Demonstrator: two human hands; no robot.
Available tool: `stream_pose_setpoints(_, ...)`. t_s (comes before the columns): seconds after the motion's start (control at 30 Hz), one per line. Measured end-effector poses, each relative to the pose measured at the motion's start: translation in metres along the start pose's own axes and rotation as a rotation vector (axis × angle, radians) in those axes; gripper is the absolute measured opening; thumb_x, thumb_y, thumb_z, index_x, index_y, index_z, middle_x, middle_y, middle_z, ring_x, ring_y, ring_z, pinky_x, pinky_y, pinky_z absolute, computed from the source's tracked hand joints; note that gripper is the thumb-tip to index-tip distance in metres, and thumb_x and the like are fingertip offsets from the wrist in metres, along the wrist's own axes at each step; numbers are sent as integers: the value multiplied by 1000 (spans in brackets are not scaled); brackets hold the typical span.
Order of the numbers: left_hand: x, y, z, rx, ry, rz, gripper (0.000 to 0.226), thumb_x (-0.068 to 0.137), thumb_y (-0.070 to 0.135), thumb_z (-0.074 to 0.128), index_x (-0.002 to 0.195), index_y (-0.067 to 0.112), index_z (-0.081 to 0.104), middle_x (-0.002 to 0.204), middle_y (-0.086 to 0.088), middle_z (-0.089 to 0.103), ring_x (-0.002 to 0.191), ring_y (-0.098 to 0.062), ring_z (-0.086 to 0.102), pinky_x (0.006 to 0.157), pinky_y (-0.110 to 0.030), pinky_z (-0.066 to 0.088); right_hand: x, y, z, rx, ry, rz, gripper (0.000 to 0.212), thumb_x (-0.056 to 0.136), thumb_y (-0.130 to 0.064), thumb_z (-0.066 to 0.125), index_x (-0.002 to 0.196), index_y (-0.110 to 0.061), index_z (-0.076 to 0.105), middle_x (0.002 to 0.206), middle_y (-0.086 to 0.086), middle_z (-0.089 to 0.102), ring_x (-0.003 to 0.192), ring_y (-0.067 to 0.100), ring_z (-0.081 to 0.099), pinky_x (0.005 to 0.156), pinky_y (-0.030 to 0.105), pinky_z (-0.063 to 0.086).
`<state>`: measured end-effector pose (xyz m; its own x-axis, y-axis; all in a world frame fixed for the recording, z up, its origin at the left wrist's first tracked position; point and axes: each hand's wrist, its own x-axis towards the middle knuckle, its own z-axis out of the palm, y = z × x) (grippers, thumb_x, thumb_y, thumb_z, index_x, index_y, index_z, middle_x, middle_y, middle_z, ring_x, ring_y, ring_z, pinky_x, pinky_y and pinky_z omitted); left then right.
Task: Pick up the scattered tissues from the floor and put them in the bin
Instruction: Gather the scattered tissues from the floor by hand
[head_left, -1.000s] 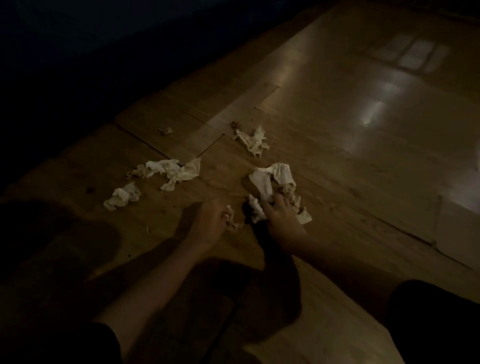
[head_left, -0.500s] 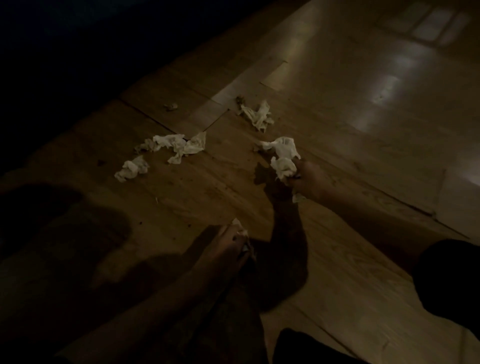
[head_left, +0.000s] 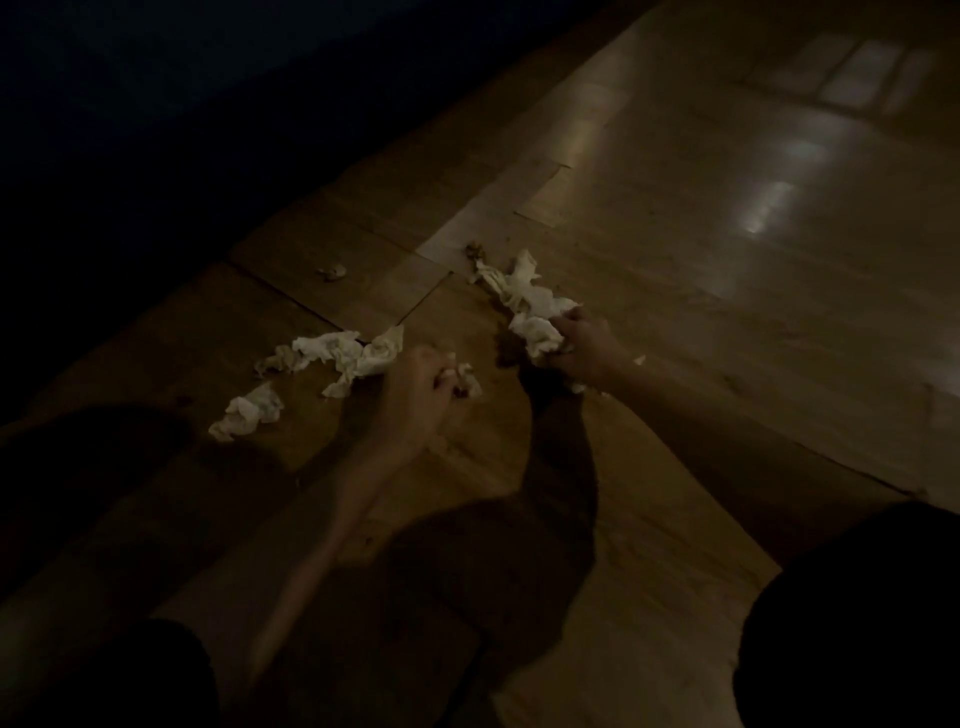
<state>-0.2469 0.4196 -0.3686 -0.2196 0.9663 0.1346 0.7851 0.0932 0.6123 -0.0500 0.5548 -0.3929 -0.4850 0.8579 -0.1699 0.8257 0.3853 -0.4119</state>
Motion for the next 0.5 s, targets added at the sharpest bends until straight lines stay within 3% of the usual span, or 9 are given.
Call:
stream_pose_setpoints(0.07,27,-3,-2,2,58,-3,19,90,6,51,92,-3,68,92,-15,63,80,-16,55,66,-15,36,3,-1,14,-19,3,-32,43,84,-20,59,126,-19,49,128,16,43,120,37,38,99,46,36)
stream_pose_setpoints(0.17,53,-15,5,68,99,-49,23,93,9,47,98,-3,66,93,-15,60,79,-18,56,62,-10,35,-3,2,32,-129,152,-87,44,83,-12,57,125,-19,47,121,11,46,113,33,38,89,40,38)
stream_pose_setpoints(0.23,62,-26,8,148,90,-82,24,93,8,46,108,-2,62,107,-18,58,90,-27,59,71,-21,41,-7,6,39,-150,249,-136,44,82,-9,57,124,-16,49,116,11,48,107,31,38,83,38,39)
stream_pose_setpoints(0.33,57,-45,7,333,91,-148,26,89,8,52,114,6,60,117,-18,56,106,-33,53,87,-41,47,1,11,39,-125,261,-149,37,82,-9,56,119,-13,51,112,12,49,105,32,39,79,33,33)
stream_pose_setpoints(0.5,46,-53,2,281,99,-206,23,86,4,54,105,7,65,111,-18,61,100,-31,58,85,-41,51,43,5,7,209,298,-27,27,83,-18,60,110,-20,56,114,14,56,105,34,50,88,48,46)
